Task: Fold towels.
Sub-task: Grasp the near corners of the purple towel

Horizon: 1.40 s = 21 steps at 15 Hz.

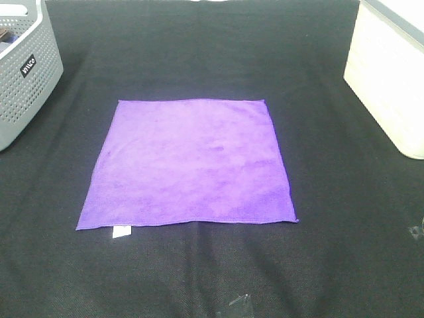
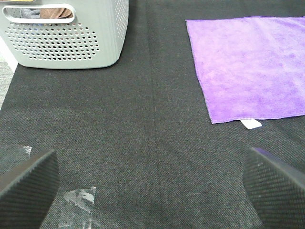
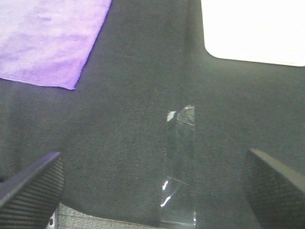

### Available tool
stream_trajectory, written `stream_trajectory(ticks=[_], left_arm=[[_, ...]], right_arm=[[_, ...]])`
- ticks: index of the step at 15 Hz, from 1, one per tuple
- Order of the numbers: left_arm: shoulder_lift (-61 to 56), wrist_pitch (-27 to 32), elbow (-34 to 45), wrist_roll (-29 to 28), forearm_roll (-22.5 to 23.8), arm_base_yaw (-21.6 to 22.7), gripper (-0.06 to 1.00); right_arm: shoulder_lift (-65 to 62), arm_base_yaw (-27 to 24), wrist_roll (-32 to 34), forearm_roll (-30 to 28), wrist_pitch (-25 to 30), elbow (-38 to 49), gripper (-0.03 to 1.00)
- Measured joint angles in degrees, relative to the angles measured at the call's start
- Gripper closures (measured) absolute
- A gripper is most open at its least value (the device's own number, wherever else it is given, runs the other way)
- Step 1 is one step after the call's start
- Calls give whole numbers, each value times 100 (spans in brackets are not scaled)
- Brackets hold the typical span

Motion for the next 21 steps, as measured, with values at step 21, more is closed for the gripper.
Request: stream_trajectory(ticks=[21], left_arm=[[0,0,0,0,0,0,-5]], right_arm=[[0,0,138,69,0,0,1]])
